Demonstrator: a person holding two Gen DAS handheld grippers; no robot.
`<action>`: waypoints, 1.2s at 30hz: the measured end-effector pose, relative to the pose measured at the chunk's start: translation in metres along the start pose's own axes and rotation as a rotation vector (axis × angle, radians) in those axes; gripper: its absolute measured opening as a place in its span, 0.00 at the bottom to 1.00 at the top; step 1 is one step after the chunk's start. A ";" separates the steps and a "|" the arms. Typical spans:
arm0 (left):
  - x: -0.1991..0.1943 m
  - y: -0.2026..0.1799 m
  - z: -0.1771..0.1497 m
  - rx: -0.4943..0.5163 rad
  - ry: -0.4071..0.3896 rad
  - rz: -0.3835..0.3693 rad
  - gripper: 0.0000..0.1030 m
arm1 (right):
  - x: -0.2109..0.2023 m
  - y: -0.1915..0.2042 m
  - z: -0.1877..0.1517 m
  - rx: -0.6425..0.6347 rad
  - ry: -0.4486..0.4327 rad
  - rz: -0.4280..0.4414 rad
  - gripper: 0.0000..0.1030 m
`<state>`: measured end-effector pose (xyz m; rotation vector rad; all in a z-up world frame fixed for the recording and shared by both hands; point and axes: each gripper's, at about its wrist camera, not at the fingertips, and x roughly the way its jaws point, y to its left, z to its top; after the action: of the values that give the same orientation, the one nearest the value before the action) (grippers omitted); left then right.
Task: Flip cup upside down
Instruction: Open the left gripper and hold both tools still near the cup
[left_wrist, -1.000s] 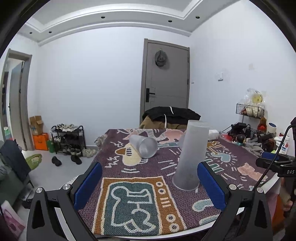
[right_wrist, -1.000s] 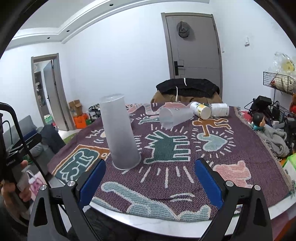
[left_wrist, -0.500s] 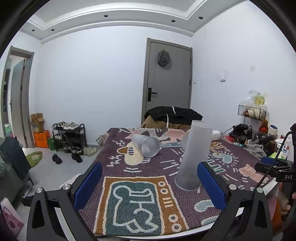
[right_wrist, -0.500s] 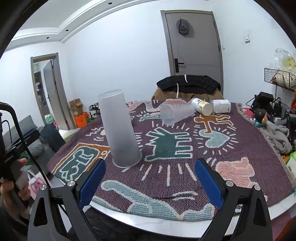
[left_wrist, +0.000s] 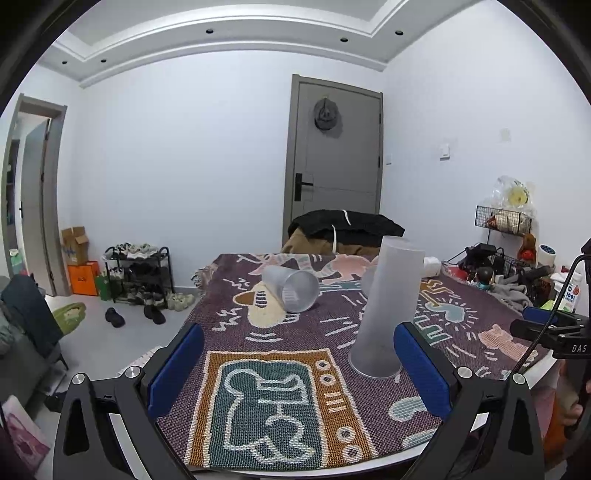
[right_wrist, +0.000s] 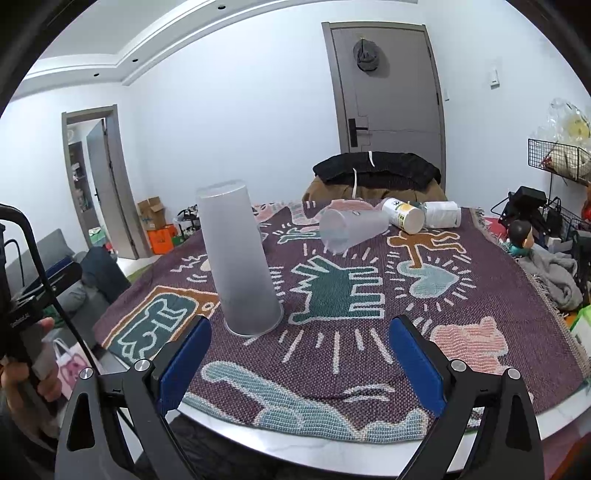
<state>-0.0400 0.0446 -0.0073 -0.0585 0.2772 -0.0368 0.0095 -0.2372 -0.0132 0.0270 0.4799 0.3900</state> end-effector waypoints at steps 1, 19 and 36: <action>0.000 0.000 0.000 -0.001 0.000 0.000 1.00 | 0.000 0.000 0.000 0.000 0.000 0.001 0.94; -0.001 0.002 0.000 -0.001 -0.007 0.023 1.00 | 0.001 0.005 0.000 -0.008 0.007 0.002 0.94; 0.002 0.002 0.001 0.002 0.006 0.048 1.00 | 0.003 0.005 -0.001 -0.006 0.021 0.000 0.94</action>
<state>-0.0380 0.0464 -0.0068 -0.0493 0.2843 0.0108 0.0101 -0.2315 -0.0145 0.0171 0.4995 0.3918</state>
